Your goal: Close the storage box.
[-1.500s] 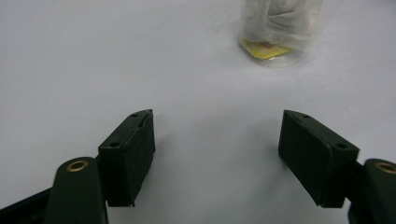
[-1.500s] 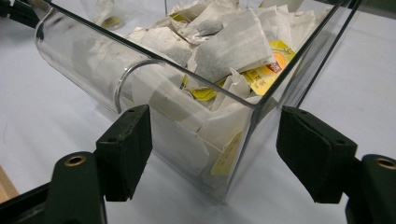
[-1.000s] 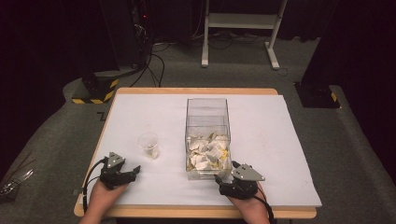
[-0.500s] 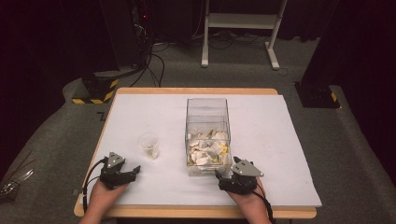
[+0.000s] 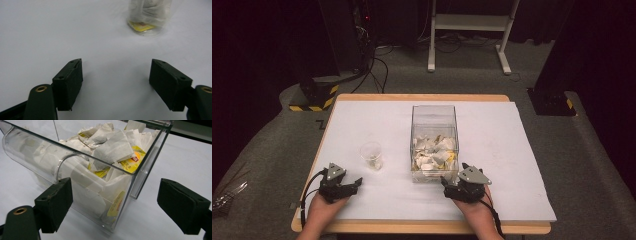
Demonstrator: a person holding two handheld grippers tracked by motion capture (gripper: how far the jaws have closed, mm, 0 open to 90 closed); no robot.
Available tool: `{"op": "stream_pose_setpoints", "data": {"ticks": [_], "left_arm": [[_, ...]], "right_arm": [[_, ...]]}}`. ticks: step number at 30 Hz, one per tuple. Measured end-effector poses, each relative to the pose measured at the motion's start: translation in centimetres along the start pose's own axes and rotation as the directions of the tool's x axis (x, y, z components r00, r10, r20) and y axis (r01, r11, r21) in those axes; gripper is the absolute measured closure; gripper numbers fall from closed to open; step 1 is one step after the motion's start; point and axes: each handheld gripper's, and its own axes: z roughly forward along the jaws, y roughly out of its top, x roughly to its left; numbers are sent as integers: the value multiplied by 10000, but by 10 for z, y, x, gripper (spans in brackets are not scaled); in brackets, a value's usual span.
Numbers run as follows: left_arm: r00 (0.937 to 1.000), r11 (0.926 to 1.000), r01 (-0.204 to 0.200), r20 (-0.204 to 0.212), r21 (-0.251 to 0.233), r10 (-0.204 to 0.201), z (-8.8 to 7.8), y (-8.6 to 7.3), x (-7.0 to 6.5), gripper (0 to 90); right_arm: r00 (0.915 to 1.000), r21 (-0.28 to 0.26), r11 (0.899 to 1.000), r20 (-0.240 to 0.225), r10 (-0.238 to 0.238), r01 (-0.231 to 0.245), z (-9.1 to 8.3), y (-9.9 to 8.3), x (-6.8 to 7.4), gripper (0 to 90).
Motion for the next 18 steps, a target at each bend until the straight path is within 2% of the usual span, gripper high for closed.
{"op": "stream_pose_setpoints", "data": {"ticks": [9, 18], "left_arm": [[10000, 10000, 3, 1, 5, -3, 0, 0, 0, 270], [10000, 10000, -2, 25, 5, 2, 0, 0, 0, 269]], "right_arm": [[9996, 87, 9997, 128, 236, -238, 9, 3, -5, 110], [9993, 95, 9997, 292, 236, -238, 17, 8, -8, 94]]}}
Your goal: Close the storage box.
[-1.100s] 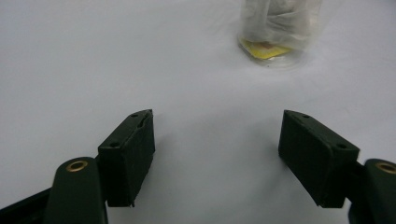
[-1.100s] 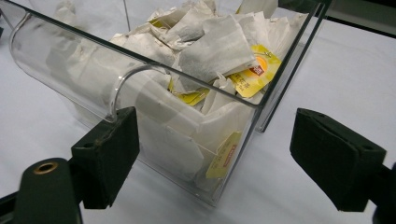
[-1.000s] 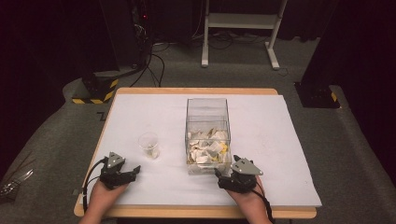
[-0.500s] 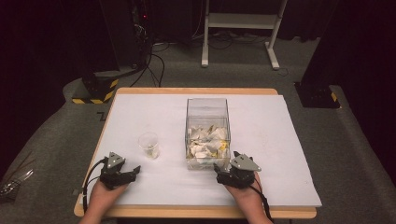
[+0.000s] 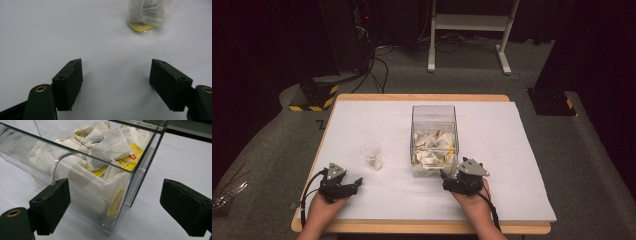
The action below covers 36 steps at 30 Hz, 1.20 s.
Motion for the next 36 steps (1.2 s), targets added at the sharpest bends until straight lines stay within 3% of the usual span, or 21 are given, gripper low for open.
{"op": "stream_pose_setpoints", "data": {"ticks": [36], "left_arm": [[10000, 10000, -3, -20, -14, 3, 0, 0, 0, 268]], "right_arm": [[9979, -61, 9993, 540, 359, -356, 33, 20, -16, 95]]}}
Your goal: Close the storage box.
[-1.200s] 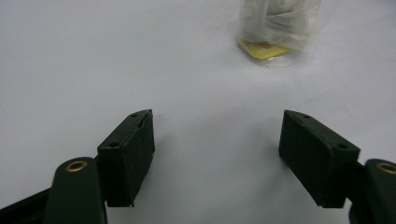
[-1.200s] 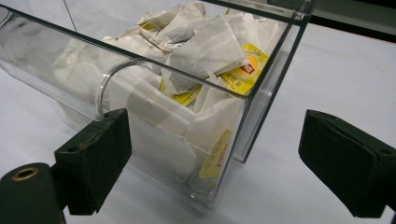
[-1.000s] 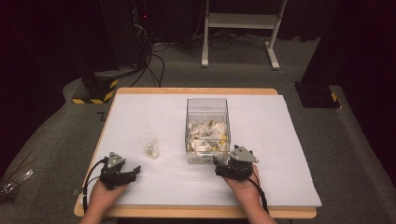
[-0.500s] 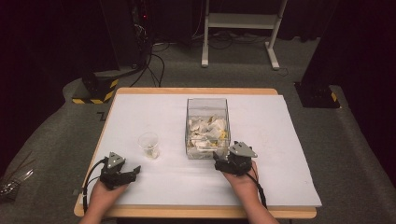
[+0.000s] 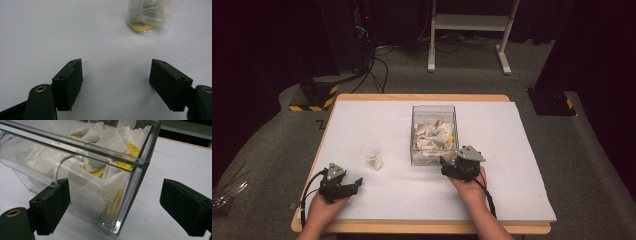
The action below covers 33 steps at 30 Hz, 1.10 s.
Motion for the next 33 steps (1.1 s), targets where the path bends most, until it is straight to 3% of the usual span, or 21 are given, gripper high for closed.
{"op": "stream_pose_setpoints", "data": {"ticks": [22, 33], "left_arm": [[10000, 10000, 2, 7, -1, -2, 0, 0, 0, 269], [10000, 10000, -21, 39, 12, 21, 0, 0, 0, 268]], "right_arm": [[9991, -54, 9999, 386, 150, -148, 15, 7, -4, 111], [9994, -99, 9999, 334, 98, -95, 11, 6, -1, 159]]}}
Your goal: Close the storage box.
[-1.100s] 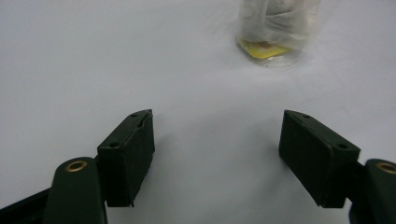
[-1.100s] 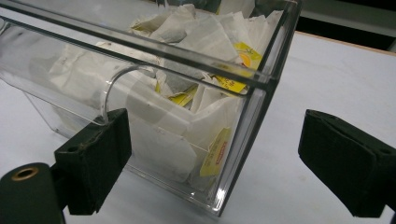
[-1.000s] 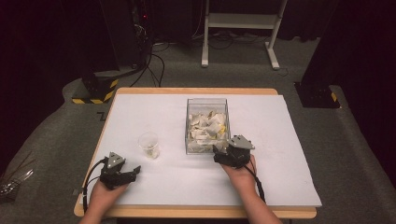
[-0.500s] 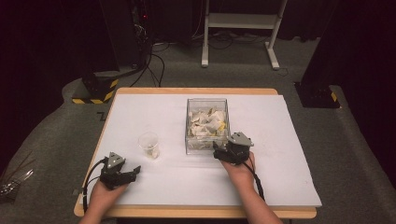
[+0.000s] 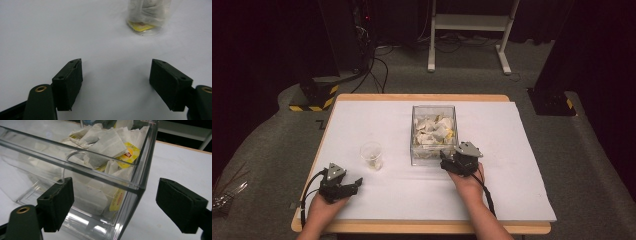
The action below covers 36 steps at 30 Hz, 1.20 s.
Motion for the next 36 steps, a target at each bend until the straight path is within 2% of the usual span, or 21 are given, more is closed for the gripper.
{"op": "stream_pose_setpoints", "data": {"ticks": [10, 21, 29, 32, 33, 36], "left_arm": [[10000, 10000, -17, -5, -7, 17, 0, 0, 0, 268], [10000, 10000, 9, 6, -10, -9, 0, 0, 0, 269], [10000, 10000, 11, 7, -11, -11, 0, 0, 0, 270], [10000, 10000, -14, -19, 4, 14, -1, 0, 0, 271], [10000, 10000, -8, -11, -10, 8, 0, -1, 0, 271], [10000, 10000, -9, -17, -10, 9, -1, -1, 0, 271]], "right_arm": [[9993, -104, 9998, -329, -198, 194, -16, -4, -1, 179], [9991, -108, 9999, -429, -53, 48, -36, -13, -12, 215], [9998, 136, 9998, -143, 137, -135, -46, -25, -32, 238], [9995, 282, 9991, 28, 309, -310, -49, -31, -45, 250], [9992, 390, 9985, 161, 377, -383, -53, -35, -55, 255], [9984, 483, 9978, 340, 448, -464, -56, -39, -63, 260]]}}
